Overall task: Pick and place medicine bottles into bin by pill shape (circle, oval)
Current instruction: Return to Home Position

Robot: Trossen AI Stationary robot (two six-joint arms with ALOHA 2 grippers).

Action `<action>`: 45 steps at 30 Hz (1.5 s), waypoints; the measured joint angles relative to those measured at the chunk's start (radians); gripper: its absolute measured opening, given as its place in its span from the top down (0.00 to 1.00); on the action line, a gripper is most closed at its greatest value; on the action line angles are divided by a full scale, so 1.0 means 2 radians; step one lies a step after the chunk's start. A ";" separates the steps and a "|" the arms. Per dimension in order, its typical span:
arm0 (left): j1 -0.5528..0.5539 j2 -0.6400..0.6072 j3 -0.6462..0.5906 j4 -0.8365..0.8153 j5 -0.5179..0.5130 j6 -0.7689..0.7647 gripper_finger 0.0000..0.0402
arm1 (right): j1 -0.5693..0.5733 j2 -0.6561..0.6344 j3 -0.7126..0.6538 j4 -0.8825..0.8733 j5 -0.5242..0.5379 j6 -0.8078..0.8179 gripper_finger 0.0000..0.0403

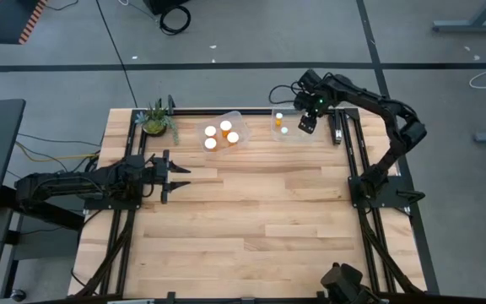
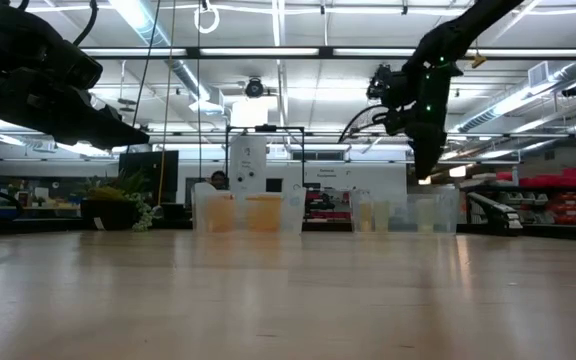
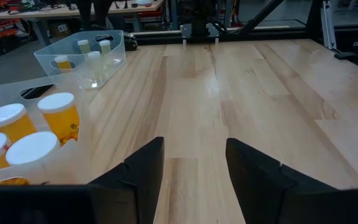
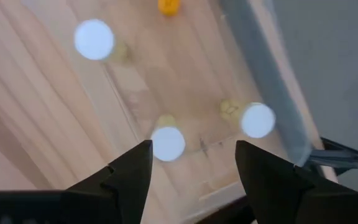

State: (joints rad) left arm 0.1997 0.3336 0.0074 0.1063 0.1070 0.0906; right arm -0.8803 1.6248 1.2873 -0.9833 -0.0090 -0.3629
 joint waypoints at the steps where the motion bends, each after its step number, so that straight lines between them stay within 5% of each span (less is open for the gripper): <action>1: 0.000 0.000 0.000 0.000 0.000 0.000 0.55 | 0.000 -0.006 0.003 -0.003 0.000 0.000 0.41; 15: 0.000 0.000 0.000 0.000 0.000 0.000 0.55 | 0.013 -0.178 -0.070 0.080 -0.102 0.049 0.41; 34: 0.000 0.000 0.000 0.000 0.000 0.000 0.55 | 0.152 -0.357 -0.264 0.258 -0.105 0.165 0.41; 45: 0.000 0.000 0.000 0.000 0.000 0.000 0.54 | 0.243 -0.386 -0.284 0.313 -0.105 0.183 0.41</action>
State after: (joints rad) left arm 0.1997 0.3335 0.0074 0.1063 0.1070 0.0906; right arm -0.3935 0.8524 0.7197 -0.3576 -0.2188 0.0032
